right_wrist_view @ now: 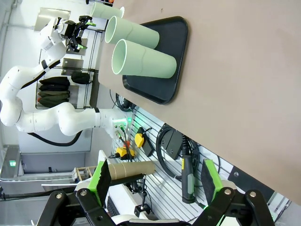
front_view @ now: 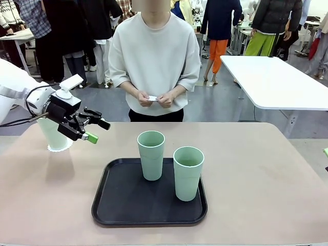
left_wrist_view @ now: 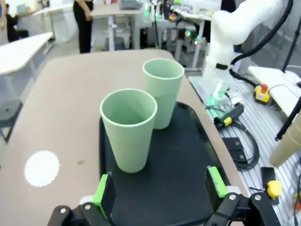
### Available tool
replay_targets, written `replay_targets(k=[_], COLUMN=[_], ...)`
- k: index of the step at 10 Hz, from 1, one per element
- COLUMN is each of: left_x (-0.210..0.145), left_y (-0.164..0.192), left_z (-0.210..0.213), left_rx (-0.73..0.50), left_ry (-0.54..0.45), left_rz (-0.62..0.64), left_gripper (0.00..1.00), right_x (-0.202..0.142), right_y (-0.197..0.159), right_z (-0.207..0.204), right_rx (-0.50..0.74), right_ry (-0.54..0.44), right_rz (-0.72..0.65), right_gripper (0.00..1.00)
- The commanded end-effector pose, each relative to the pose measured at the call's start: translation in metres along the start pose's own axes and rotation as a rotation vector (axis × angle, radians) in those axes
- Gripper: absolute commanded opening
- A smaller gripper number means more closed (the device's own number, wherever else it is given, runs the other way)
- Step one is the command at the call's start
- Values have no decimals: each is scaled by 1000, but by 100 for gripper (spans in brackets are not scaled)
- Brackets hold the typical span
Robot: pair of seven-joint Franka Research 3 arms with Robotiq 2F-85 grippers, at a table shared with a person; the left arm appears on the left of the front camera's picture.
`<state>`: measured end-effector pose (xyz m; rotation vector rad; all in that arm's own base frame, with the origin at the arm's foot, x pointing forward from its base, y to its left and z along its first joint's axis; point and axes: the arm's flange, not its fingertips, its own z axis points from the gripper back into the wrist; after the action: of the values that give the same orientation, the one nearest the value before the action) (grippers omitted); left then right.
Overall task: Place coasters on the table and set cups on them.
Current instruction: Take one Reusable plastic cup from the Flat Tray and place it on a coaster set by the human.
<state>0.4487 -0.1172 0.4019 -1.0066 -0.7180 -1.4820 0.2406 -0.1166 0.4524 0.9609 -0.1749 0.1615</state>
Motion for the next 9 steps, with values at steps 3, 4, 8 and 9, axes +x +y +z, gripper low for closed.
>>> replay_targets(k=[3,4,8,9], left_x=[5,1,-34,-51], left_y=[-1,-1,-17,-18], left_z=[2,2,-16,-24], left_rx=[6,2,249,219], left_ry=[-22,-2,-429,-451], left_rz=[-1,-1,-118,-102], left_gripper=[100,100,100,100], right_x=[1,1,1,1], right_y=[-2,-2,-2,-2], right_z=[-2,-2,-2,-2], right_rx=[21,21,21,21], right_ry=[-9,-9,-9,-9], right_rz=[14,14,14,14], right_gripper=[100,100,100,100])
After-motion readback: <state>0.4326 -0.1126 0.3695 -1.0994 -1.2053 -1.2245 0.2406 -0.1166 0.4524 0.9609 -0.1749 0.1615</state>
